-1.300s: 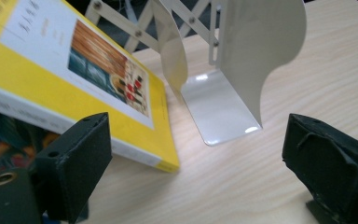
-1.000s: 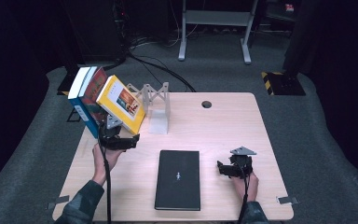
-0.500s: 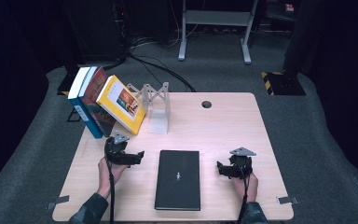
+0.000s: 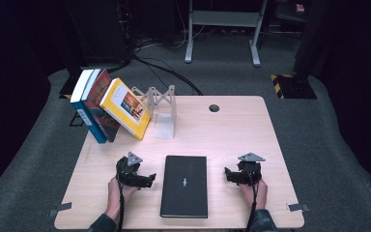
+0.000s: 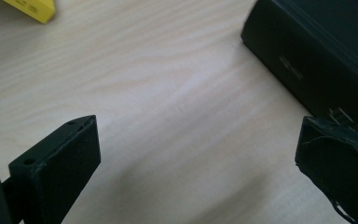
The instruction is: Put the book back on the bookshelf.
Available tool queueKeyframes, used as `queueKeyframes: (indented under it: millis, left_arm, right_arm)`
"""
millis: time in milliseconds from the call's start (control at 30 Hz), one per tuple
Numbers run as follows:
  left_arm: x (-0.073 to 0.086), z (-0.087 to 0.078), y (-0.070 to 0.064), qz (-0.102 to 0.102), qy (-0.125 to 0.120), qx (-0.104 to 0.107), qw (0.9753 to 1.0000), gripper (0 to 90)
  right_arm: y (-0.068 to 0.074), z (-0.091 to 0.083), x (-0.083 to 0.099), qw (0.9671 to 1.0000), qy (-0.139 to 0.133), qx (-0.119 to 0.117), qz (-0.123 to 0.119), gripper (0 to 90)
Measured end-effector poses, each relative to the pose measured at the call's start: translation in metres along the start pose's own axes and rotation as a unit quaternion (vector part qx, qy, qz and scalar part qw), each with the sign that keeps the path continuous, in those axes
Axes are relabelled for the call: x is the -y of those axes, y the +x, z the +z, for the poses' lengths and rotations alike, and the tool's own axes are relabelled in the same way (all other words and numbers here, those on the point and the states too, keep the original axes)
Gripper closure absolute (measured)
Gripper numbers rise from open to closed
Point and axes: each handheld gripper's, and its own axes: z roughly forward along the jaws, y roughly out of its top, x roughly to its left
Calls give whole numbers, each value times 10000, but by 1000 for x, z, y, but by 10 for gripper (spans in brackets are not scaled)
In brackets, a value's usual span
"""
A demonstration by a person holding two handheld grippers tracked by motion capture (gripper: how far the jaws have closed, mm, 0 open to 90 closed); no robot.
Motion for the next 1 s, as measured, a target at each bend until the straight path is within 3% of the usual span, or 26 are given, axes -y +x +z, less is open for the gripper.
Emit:
queueKeyframes:
  millis: [267, 467, 567, 667, 1000]
  left_arm:
    - [23, -8, -15, 143, 9, 424, 9990, 0]
    - [28, -13, -28, 340, 109, 670, 9971, 0]
    - [30, -13, -36, 449, 87, 629, 9970, 0]
    - [30, -14, -36, 378, 104, 637, 9972, 0]
    - [30, -11, -39, 290, 43, 384, 9988, 0]
  right_arm:
    - [0, 0, 0, 10000, 2, 1, -4, 133]
    - [0, 0, 0, 10000, 1, 2, -2, 133]
    - [-1, 0, 0, 10000, 4, -4, -29, 133]
    - [-2, -1, 0, 10000, 7, -51, 22, 133]
    - [-4, -1, 0, 9999, 2, -127, 75, 128]
